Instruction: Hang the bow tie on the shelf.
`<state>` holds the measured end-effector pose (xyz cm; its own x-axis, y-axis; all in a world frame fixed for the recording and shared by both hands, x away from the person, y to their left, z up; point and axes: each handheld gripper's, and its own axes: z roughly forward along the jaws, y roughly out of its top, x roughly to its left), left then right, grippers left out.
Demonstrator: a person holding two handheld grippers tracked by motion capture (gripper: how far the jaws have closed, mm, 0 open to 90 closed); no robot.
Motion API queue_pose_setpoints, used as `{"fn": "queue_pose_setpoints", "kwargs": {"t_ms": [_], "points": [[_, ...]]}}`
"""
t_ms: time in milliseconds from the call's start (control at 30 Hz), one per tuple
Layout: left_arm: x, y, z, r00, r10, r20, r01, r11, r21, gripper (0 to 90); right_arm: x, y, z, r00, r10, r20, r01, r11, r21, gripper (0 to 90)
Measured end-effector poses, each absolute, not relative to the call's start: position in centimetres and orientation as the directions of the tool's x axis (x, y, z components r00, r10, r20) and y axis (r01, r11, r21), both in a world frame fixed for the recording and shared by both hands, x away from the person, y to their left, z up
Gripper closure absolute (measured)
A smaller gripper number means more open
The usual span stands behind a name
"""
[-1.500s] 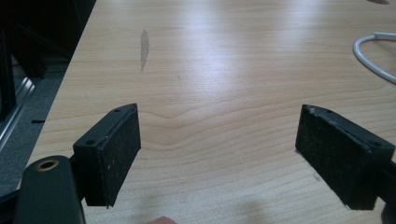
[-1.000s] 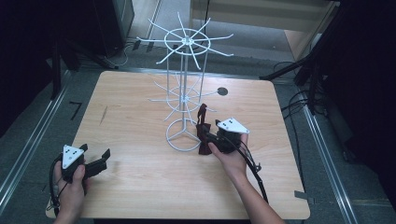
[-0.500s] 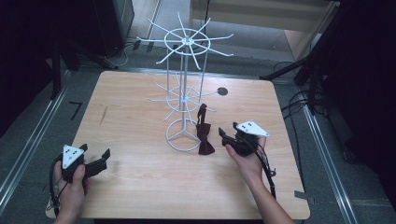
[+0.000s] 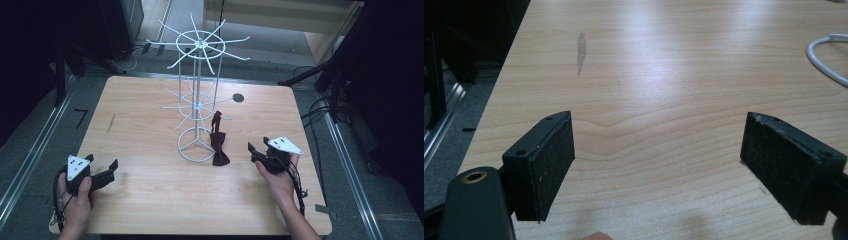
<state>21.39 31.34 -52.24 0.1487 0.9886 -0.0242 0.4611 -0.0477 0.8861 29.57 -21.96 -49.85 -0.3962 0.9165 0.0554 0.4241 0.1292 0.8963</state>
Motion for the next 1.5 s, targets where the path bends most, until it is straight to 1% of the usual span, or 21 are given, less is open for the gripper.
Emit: {"fn": "queue_pose_setpoints", "kwargs": {"t_ms": [167,433,667,900,1000,1200,1367,1500], "points": [[21.4,31.3,-52.2,0.149,0.989,-0.023,0.463,-0.049,0.885,15.0,29.0,-23.1,-50.2,-0.384,0.921,0.065,0.423,0.113,0.899,33.9],[21.4,31.3,-52.2,0.147,0.989,-0.023,0.463,-0.048,0.885,15.0,28.3,-25.2,-50.6,-0.36,0.925,0.119,0.445,0.058,0.893,26.2],[21.4,31.4,-52.2,0.15,0.988,-0.025,0.462,-0.048,0.886,15.0,27.3,-26.8,-50.9,-0.341,0.932,0.122,0.455,0.049,0.889,19.3],[21.4,31.4,-52.2,0.152,0.988,-0.025,0.464,-0.049,0.884,14.9,26.4,-29.3,-51.4,-0.307,0.941,0.142,0.463,0.018,0.886,14.9],[21.4,31.4,-52.2,0.15,0.988,-0.029,0.467,-0.045,0.883,14.7,25.8,-30.2,-51.7,-0.295,0.947,0.129,0.466,0.025,0.884,13.0],[21.4,31.4,-52.2,0.155,0.987,-0.029,0.467,-0.047,0.883,14.6,24.6,-32.0,-52.4,-0.274,0.951,0.143,0.498,0.013,0.867,3.2],[21.5,31.3,-52.2,0.156,0.987,-0.026,0.469,-0.051,0.882,14.5,23.5,-33.4,-53.2,-0.258,0.955,0.146,0.52,0.01,0.854,0.0],[21.6,31.2,-52.2,0.16,0.987,-0.013,0.469,-0.064,0.881,14.4,22.4,-34.5,-53.9,-0.239,0.96,0.147,0.534,0.003,0.845,0.0]]}}
